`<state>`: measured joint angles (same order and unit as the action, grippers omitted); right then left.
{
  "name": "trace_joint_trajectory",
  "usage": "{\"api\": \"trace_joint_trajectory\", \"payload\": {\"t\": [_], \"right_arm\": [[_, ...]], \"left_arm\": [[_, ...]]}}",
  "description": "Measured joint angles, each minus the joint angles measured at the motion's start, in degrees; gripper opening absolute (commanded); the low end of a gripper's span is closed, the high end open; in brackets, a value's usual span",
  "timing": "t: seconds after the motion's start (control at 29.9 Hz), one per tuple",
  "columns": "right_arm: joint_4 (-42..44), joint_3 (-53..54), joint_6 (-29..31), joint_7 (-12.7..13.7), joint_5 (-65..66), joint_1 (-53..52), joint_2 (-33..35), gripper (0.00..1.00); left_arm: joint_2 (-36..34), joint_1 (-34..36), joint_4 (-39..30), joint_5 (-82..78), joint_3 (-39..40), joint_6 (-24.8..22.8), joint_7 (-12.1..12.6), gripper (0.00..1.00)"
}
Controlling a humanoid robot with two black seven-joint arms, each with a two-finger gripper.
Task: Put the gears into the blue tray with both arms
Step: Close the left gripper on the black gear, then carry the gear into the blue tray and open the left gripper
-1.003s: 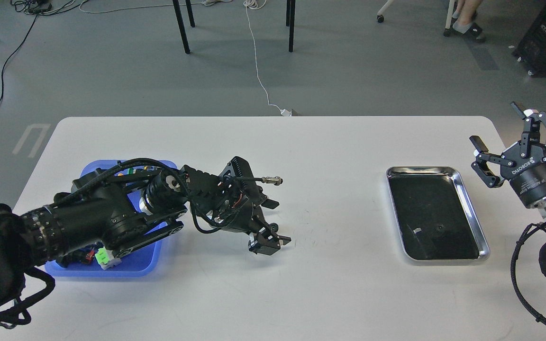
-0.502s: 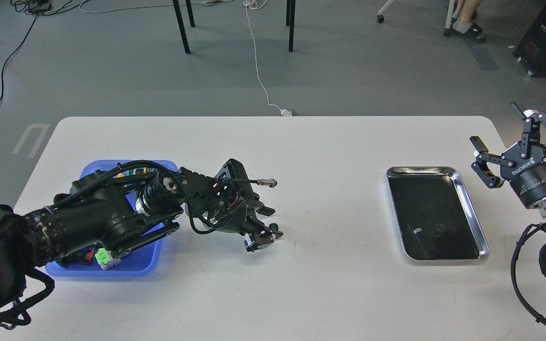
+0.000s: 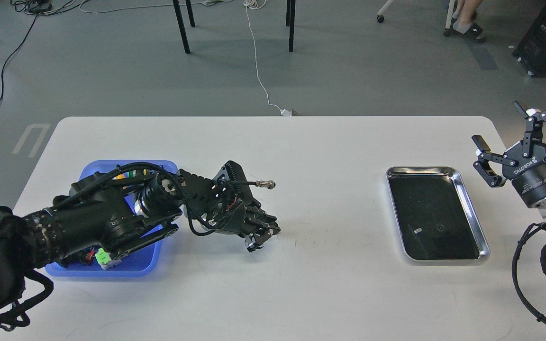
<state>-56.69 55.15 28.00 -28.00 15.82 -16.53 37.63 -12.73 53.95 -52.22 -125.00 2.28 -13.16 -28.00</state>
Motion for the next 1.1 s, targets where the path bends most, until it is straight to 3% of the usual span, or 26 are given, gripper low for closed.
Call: {"api": "trace_joint_trajectory", "payload": {"t": [0.4,0.77,0.97,1.1], "right_arm": [[0.1,0.1,0.0,0.0,0.0,0.0,0.0,0.98],[0.0,0.0,0.0,0.0,0.0,0.1,-0.1,0.98],[-0.1,-0.2,0.0,0.0,0.0,0.0,-0.6,0.98],[-0.1,-0.5,0.0,0.0,0.0,0.0,-0.9,0.98]], "left_arm": [[-2.5,2.1,-1.6,0.0,0.6,-0.2,0.0,0.16],[-22.0,6.7,-9.0,0.0,0.7,-0.7,0.0,0.16],[-35.4,4.0,-16.0,0.0,0.5,-3.7,0.0,0.17],[-39.1,1.2,-16.8,0.0,0.9,-4.5,0.0,0.17]]}}
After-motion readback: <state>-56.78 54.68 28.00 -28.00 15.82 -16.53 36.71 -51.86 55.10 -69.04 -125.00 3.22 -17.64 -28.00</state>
